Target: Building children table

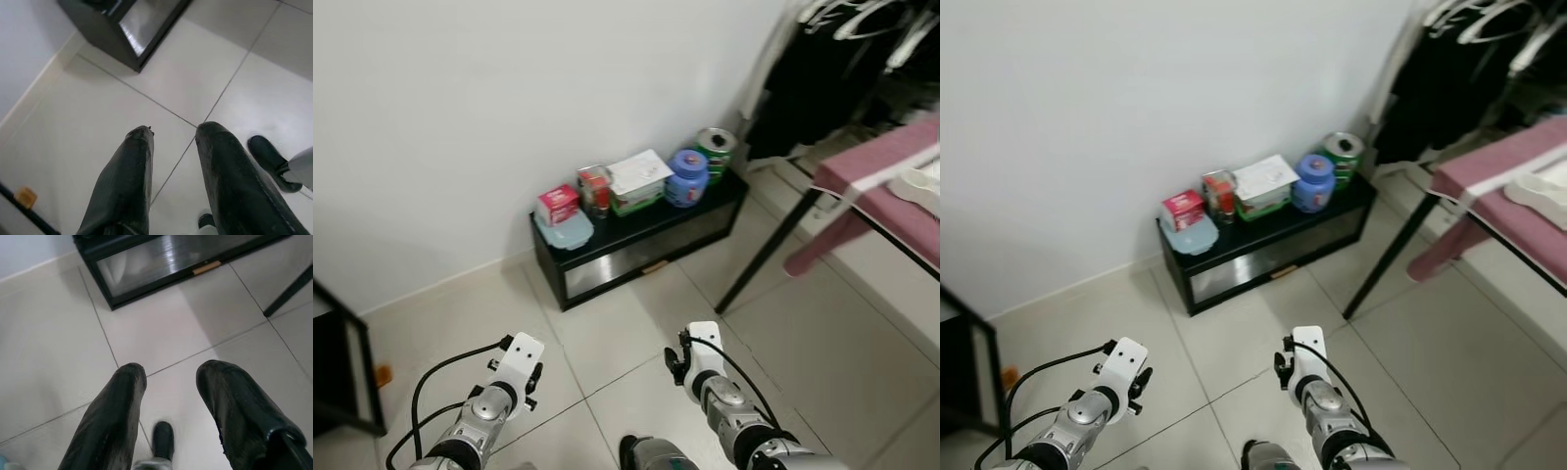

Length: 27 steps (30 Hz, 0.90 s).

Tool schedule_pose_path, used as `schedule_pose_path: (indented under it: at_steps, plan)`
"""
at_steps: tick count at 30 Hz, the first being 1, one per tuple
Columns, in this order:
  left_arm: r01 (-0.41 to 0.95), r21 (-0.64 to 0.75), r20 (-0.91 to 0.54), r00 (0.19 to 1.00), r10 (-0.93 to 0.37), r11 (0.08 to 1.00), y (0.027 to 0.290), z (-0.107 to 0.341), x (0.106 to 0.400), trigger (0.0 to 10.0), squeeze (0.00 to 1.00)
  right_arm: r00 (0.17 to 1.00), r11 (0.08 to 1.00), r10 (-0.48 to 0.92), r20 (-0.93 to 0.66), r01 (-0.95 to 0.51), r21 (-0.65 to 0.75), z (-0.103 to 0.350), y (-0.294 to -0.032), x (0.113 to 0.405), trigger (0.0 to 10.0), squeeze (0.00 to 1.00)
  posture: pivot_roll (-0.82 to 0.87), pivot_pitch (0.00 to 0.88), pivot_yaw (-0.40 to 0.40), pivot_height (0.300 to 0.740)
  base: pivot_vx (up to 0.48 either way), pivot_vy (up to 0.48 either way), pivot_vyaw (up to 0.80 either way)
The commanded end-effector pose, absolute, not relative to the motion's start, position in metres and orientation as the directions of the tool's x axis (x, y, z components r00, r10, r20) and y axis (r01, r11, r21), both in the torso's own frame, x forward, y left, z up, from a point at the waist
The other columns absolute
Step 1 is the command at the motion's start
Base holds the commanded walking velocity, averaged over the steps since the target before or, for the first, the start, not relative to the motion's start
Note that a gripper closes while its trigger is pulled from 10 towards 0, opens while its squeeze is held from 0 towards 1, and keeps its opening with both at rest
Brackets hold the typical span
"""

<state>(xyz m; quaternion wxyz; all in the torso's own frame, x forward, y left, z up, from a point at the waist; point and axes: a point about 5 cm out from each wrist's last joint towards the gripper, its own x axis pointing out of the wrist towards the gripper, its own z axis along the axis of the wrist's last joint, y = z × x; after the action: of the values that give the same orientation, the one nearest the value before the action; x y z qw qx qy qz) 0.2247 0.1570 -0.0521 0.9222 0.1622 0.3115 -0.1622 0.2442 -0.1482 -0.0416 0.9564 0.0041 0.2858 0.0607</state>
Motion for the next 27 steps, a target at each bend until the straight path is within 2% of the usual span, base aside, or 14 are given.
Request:
schedule_pose_path:
  at_steps: [1, 27]
  plan:
    - [0.407, 0.185, -0.624, 0.752, -0.213, 0.895, 0.1532, -0.052, 0.2249, 10.0, 0.0, 0.824, 0.993, 0.111, -0.556, -0.111, 0.033, -0.0429, -0.1517, 0.2427, 10.0, 0.0, 0.07, 0.0, 0.016, 0.74, 0.0, 0.0, -0.8]
    - [0.432, 0.17, -0.611, 0.752, -0.249, 0.886, 0.1484, -0.0522, 0.2217, 10.0, 0.0, 0.823, 0.993, 0.11, -0.558, -0.109, 0.034, -0.0436, -0.1514, 0.2417, 10.0, 0.0, 0.07, 0.0, 0.018, 0.74, 0.0, 0.0, -0.8]
